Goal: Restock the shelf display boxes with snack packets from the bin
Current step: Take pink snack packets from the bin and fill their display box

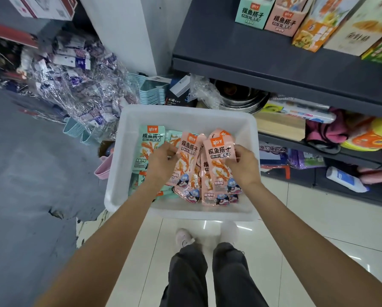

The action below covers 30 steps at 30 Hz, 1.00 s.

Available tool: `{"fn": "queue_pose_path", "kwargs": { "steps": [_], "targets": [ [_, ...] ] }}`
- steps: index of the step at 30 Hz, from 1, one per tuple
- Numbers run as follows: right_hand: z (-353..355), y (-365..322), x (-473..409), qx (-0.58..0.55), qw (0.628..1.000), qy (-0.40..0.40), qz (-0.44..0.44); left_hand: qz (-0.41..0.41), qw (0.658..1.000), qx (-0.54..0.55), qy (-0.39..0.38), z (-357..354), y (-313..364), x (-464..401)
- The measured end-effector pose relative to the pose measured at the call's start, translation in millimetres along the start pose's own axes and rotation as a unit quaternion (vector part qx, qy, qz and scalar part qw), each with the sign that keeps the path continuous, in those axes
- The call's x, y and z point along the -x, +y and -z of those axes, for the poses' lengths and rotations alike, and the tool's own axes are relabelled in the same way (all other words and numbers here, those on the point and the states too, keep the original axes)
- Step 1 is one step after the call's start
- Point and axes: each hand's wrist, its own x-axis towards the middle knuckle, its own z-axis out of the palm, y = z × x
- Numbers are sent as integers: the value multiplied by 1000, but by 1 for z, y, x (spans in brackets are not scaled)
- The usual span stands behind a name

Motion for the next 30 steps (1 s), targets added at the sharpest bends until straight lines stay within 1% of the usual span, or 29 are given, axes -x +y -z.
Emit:
{"fn": "queue_pose_path", "kwargs": {
  "steps": [5,7,10,13,16,22,27,30],
  "targets": [
    [14,-34,2,-91,995,24,46,-14,992,129,3,35,29,3],
    [27,-51,2,-99,992,38,68,-33,984,174,-6,47,49,5],
    [57,-76,0,-112,987,50,101,-76,977,198,3,60,84,3],
    [92,-93,-6,-147,979,71,121,-101,969,227,12,62,124,-2],
    [129,-101,-18,-166,974,82,128,-131,966,221,25,56,165,-9],
    [226,-112,-64,-120,969,110,185,-162,959,223,59,24,254,-35],
    [300,-123,-105,-129,958,119,226,-164,951,238,112,-8,320,-57],
    [335,-130,-126,-154,950,122,243,-179,949,219,140,-25,352,-67]
  ]
}}
